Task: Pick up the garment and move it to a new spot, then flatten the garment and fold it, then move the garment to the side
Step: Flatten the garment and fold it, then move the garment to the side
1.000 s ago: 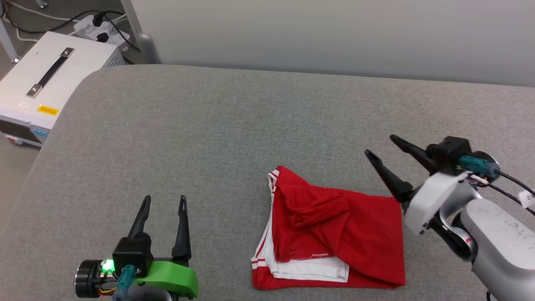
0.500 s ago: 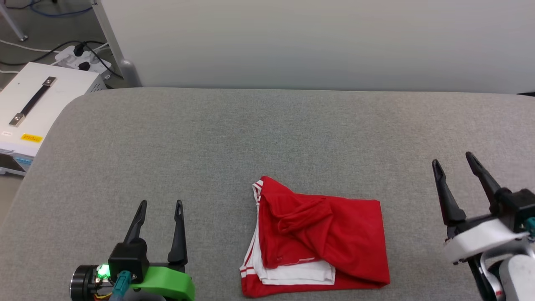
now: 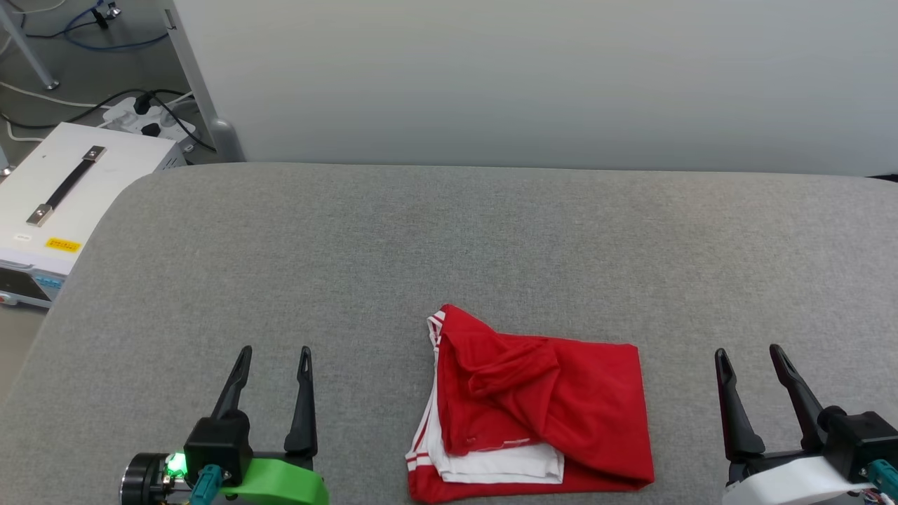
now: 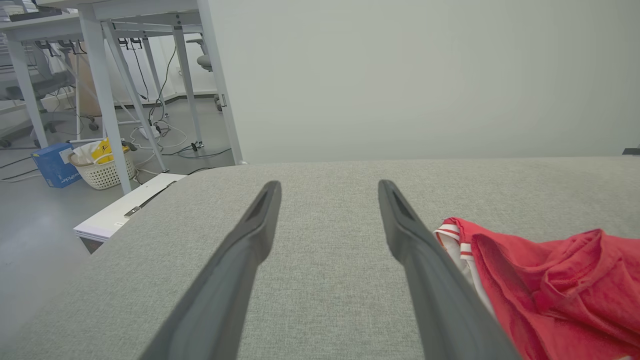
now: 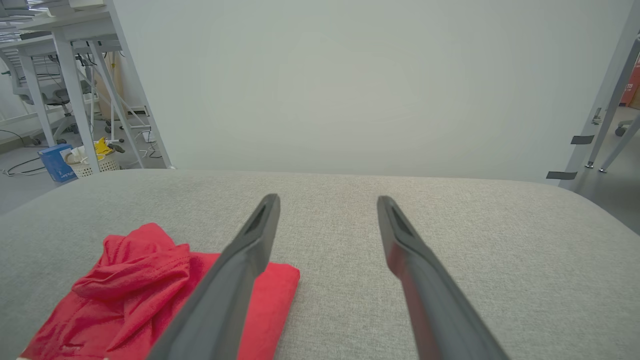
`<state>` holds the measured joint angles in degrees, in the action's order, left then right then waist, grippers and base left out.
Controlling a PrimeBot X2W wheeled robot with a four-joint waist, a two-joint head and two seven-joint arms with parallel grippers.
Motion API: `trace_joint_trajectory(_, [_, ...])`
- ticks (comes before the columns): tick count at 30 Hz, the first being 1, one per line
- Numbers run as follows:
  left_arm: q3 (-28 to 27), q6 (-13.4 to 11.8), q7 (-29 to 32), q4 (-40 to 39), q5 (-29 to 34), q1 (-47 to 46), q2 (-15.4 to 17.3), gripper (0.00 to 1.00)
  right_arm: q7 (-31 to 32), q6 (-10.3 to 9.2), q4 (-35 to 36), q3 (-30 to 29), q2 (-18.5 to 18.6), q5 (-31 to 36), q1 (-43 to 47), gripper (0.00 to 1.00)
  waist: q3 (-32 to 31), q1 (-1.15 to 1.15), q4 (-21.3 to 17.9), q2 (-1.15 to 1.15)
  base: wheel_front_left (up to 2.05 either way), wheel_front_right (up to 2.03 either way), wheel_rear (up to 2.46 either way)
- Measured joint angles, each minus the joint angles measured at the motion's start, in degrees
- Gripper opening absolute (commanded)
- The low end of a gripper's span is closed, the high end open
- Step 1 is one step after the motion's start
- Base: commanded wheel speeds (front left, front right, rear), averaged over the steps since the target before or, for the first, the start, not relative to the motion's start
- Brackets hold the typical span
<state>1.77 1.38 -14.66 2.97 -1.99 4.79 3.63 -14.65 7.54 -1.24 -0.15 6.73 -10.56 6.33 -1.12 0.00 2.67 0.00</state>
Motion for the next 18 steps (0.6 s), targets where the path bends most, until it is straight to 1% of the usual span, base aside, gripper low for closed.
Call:
trace_joint_trajectory(4, [0.0,0.4,0.0,0.2,0.0,0.3,0.0,1.00,0.0,0.00,-0.3,0.0,-0.8,0.0,0.9,1.00,-0.3,0.00,0.2,0.00,0.00,0.00,0.00])
trace_joint_trajectory(11, [0.1,0.4,0.0,0.7,0.0,0.6,0.0,1.00,0.0,0.00,-0.7,0.3,-0.7,0.6,0.9,1.00,-0.6,0.00,0.4,0.00,0.00,0.00,0.00])
trace_joint_trajectory(15, [-0.1,0.4,0.0,1.1,0.0,0.7,0.0,1.00,0.0,0.00,-0.7,0.8,1.1,1.2,-0.3,1.00,-0.6,0.00,0.3,0.00,0.00,0.00,0.00])
trace_joint_trajectory(18, [-0.1,0.4,0.0,1.3,0.0,0.6,0.0,1.00,0.0,0.00,-0.4,1.1,3.3,1.2,-4.0,1.00,-0.2,0.00,0.3,0.00,0.00,0.00,0.00])
